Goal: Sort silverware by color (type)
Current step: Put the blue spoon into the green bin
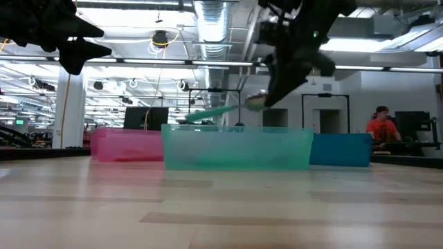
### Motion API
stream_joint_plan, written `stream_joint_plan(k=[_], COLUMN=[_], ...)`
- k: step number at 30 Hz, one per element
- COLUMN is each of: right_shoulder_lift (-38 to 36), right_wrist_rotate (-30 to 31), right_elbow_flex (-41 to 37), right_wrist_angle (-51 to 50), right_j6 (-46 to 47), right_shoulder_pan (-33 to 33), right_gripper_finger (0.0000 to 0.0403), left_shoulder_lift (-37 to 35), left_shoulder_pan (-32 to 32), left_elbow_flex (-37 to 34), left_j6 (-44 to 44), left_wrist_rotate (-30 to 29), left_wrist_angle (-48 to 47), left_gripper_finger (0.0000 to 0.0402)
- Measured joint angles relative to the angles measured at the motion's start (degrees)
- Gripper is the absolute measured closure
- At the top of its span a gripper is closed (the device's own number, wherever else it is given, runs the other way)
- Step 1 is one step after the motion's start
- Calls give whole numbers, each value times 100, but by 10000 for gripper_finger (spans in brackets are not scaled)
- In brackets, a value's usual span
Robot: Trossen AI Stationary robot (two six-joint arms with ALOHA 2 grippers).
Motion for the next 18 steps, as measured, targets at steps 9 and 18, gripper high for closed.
stream_joint_plan(k=[9, 18], right_shoulder_lift=[145, 147], right_wrist_rotate=[-759, -1628], right_elbow_flex=[-2, -2], right_wrist_angle=[-25, -144], right_j6=[-10, 7], right_shoulder_pan=[-440, -541], right_gripper_finger=[377, 377], left_shoulder_lift=[2, 4], left_shoulder_pan=[-2, -2], left_elbow_flex=[0, 0], left_j6=[32, 35], left_wrist_rotate=[17, 20], left_wrist_angle=[-8, -22], left_gripper_finger=[187, 187])
